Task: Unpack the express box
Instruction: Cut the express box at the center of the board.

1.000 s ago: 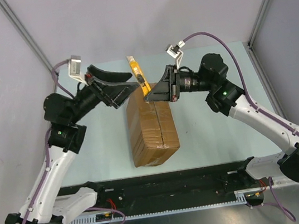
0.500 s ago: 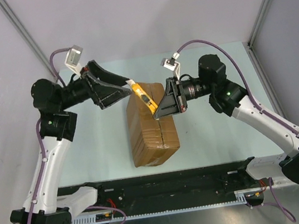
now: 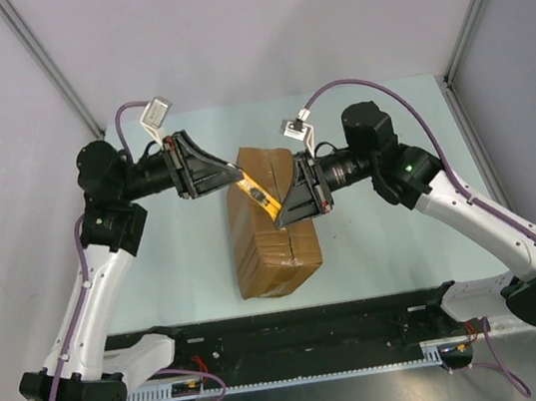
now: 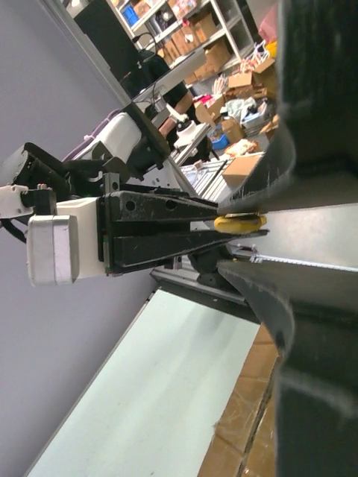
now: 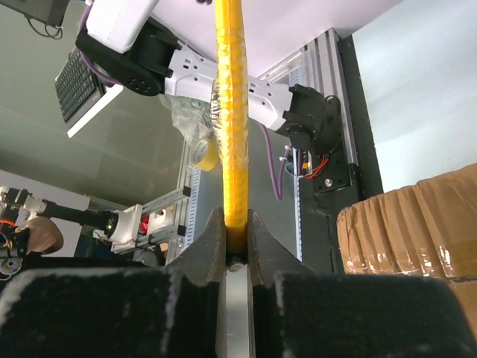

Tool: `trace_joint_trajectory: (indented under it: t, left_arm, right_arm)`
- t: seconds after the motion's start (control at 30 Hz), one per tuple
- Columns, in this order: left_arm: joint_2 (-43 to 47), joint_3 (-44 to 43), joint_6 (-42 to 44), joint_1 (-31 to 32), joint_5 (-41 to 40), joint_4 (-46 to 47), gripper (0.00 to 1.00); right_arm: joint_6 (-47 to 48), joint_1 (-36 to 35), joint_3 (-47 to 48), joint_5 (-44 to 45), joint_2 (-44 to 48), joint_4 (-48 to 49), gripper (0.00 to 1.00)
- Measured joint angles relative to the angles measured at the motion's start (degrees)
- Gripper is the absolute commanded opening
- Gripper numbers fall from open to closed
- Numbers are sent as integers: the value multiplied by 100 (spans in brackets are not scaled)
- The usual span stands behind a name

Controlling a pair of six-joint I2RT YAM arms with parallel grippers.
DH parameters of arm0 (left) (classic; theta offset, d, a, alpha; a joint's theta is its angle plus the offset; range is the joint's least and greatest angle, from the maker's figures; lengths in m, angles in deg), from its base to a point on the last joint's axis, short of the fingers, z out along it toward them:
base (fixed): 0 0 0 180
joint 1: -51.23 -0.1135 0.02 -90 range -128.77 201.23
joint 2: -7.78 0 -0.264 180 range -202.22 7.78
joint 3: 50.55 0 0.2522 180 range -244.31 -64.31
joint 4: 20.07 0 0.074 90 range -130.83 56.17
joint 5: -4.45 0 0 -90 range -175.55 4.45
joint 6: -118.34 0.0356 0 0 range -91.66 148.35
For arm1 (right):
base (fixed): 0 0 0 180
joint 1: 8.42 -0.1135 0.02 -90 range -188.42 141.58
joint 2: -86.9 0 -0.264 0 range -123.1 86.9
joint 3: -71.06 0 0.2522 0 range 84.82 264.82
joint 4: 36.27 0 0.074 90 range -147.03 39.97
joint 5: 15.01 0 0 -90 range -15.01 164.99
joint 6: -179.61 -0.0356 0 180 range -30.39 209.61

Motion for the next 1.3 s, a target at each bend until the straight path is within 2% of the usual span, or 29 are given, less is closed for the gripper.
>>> trace_joint_trajectory:
  t: [0.07, 0.1, 0.13, 0.17, 0.2, 0.23, 0.3, 0.33, 0.5, 0.67, 0.8, 1.0, 1.1, 1.3]
  left_arm:
    - [22, 33, 26, 9, 57, -57, 15]
    - [37, 46, 33, 13, 70, -87, 0]
    - [48, 55, 46, 13, 92, -101, 0]
    - [57, 57, 46, 15, 101, -118, 0]
    - [72, 59, 85, 15, 98, -129, 0]
    - [81, 59, 85, 15, 96, -140, 0]
    - [96, 57, 125, 15, 90, -155, 0]
    - [101, 57, 133, 17, 74, -166, 0]
    - [107, -227, 173, 15, -286, -293, 0]
    - [236, -894, 170, 61, -1375, -330, 0]
    - [555, -1185, 348, 584, -2684, -127, 0]
    - [691, -1300, 417, 1296, -4157, 826, 0]
    - [584, -1298, 577, 1709, -4861, 1139, 0]
    - [225, -1119, 732, 2245, -5845, 1840, 0]
  right_arm:
    - [52, 0, 0, 17, -24, -96, 0]
    - [66, 0, 2, 31, -33, -129, 0]
    - [98, 2, 2, 37, -46, -160, 1]
    - [122, 4, 2, 48, -52, -184, 9]
    - [140, 4, 9, 63, -55, -208, 44]
    - [144, 11, 17, 74, -55, -214, 65]
    - [98, 37, 33, 105, -55, -208, 97]
    - [72, 44, 37, 138, -52, -181, 100]
    - [-7, 109, 50, 667, 140, 70, 100]
    - [-597, 164, 52, 1679, 525, 767, 100]
    - [-1368, 181, 57, 2400, 566, 2052, 100]
    - [-2909, 210, 269, 2743, -76, 4507, 100]
    - [-3193, 149, 490, 2828, -385, 5038, 100]
    - [-3049, -59, 809, 3073, -444, 5128, 100]
